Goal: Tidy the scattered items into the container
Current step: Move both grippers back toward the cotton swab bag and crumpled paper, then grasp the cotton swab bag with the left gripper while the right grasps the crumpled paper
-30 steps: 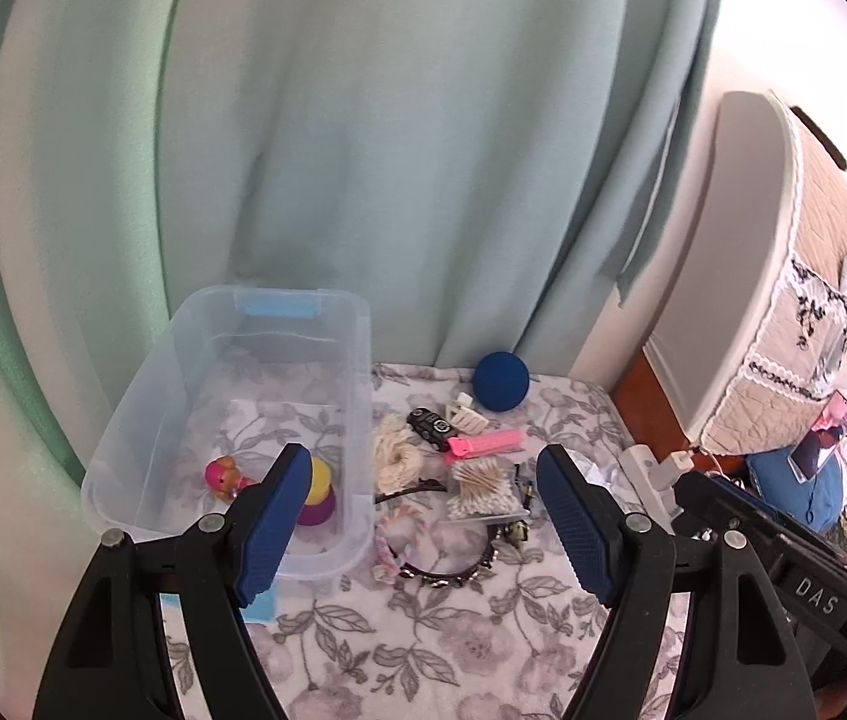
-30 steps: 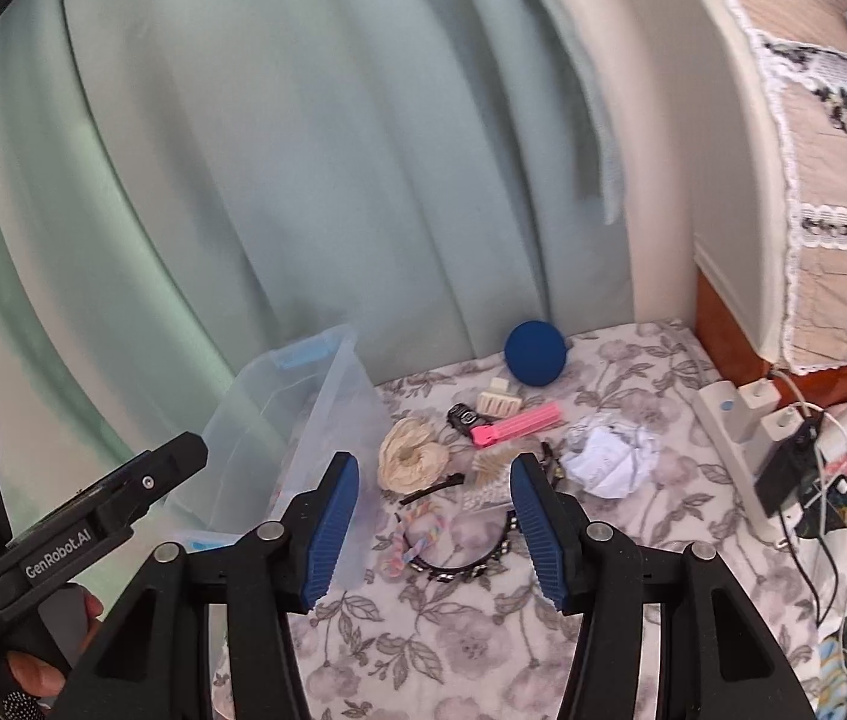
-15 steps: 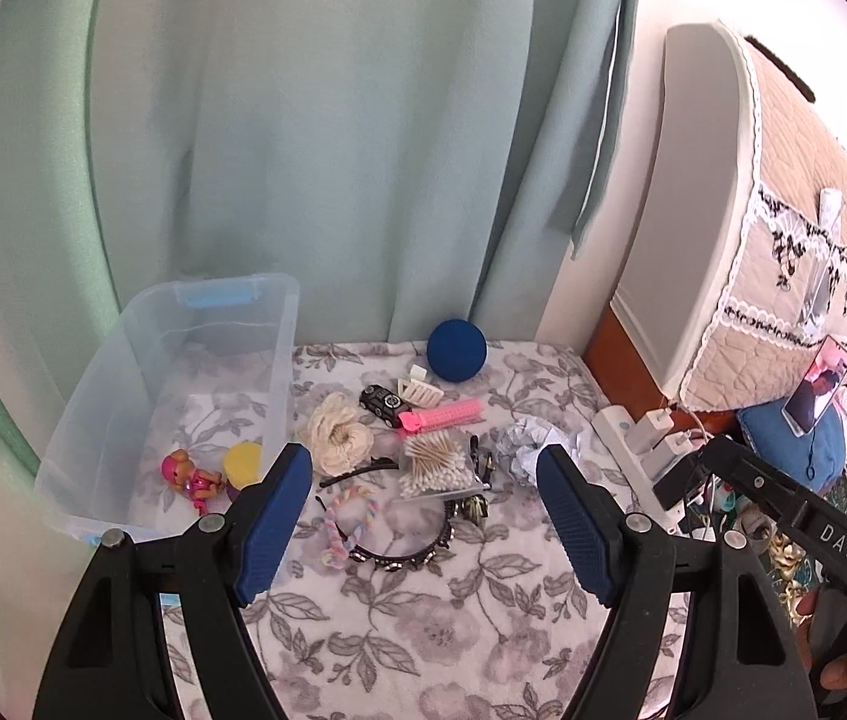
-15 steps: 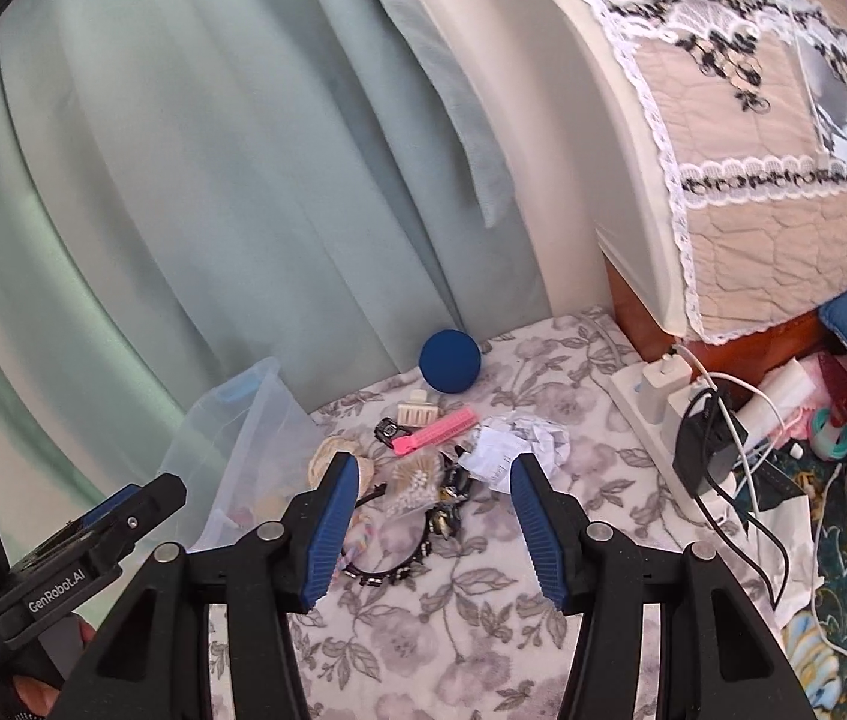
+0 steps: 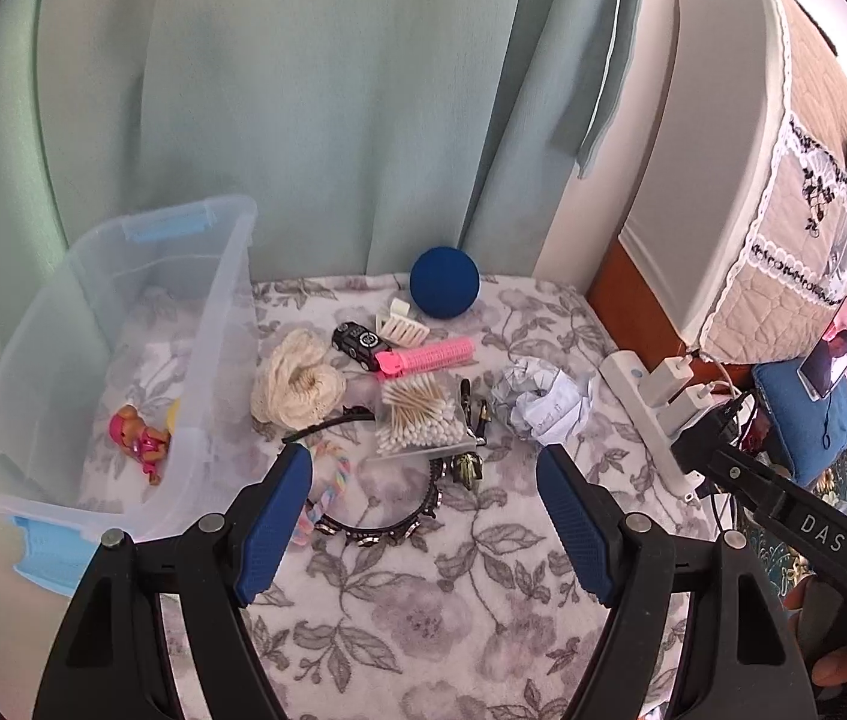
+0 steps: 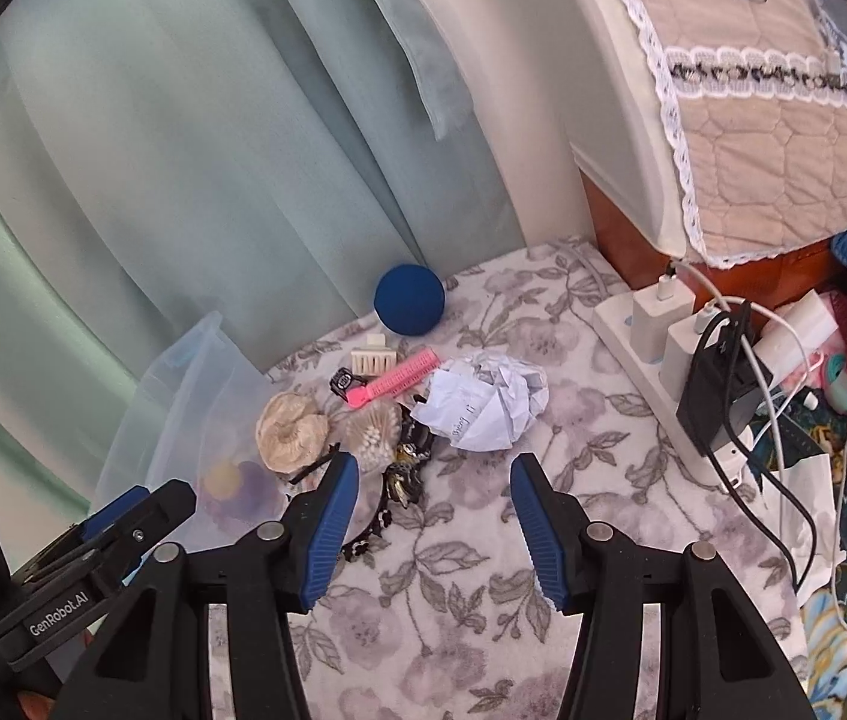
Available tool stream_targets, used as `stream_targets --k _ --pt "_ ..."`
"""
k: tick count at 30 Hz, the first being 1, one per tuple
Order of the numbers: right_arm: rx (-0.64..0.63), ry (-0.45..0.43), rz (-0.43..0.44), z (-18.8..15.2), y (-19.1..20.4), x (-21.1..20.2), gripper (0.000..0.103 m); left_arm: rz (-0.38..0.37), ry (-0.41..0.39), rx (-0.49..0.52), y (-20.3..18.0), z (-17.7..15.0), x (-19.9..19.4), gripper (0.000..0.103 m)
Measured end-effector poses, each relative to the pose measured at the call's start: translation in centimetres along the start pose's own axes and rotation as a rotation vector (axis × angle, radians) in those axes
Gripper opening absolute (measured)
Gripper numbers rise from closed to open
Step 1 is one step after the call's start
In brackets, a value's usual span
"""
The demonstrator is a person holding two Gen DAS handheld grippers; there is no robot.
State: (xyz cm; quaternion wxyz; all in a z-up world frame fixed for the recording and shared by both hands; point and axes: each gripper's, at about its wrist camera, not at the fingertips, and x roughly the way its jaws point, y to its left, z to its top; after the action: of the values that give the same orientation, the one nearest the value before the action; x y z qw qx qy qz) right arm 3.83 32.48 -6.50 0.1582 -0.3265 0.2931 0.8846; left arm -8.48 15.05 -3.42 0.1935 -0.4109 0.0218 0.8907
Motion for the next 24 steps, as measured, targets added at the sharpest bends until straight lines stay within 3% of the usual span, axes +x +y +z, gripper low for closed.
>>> stream_targets --k 9,13,24 --pt "0.007 0.039 -0.014 0.7 -0.4 3.7 0.073 -0.037 0.061 -0.030 0.6 0.4 4.2 0.078" --pt "0.020 0.052 -0.013 1.1 -0.8 5.4 0.091 -0.043 0.085 -0.044 1.0 0.7 6.0 0.078" --pt "0.029 0.097 -0.029 2.3 -1.6 10.1 0.092 -0.074 0.149 -0.086 1.8 1.5 11.5 0.078"
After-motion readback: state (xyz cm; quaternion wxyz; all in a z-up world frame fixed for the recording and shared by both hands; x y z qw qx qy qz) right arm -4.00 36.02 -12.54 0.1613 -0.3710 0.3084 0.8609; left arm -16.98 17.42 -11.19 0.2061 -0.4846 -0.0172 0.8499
